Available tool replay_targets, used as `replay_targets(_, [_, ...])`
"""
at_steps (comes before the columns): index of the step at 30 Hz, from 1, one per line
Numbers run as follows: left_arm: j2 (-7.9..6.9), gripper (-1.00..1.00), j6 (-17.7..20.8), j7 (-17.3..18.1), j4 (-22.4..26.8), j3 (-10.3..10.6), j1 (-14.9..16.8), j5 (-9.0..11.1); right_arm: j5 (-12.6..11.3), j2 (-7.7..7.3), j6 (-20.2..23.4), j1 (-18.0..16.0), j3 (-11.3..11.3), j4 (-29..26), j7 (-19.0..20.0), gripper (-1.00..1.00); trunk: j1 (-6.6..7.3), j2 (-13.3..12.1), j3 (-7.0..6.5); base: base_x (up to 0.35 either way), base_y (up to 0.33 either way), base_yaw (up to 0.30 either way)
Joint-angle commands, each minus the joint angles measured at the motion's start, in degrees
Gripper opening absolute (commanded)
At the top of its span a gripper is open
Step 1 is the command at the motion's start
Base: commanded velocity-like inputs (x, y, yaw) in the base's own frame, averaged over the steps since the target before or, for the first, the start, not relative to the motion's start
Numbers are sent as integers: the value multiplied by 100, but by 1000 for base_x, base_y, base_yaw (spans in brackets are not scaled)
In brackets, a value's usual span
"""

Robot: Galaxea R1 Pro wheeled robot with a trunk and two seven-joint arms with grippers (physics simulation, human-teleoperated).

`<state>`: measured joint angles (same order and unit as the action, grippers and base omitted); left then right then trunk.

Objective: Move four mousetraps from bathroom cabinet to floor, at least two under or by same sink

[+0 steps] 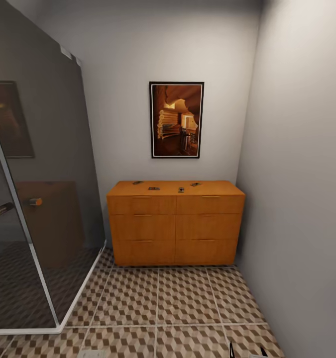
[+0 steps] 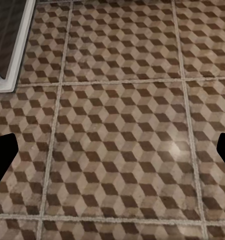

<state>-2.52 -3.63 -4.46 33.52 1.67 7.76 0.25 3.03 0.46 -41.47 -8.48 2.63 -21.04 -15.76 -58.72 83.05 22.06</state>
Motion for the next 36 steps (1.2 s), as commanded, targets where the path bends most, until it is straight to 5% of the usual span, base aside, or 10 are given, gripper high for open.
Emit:
replay_targets(1, [-3, 100, -17, -29, -3, 18, 2, 4, 31, -2, -3, -4, 27, 4, -59, 100, -1, 3, 6, 136, 0, 0])
replay_targets(18, [-3, 100, -17, -29, -3, 18, 4, 1, 39, -2, -10, -4, 27, 4, -49, 100, -1, 3, 6, 261, 0, 0])
replay_targets(36, [-3, 100, -22, -29, -8, 24, 4, 3, 215, -2, -2, -4, 27, 12, -44, 100, -1, 3, 6, 24, 0, 0])
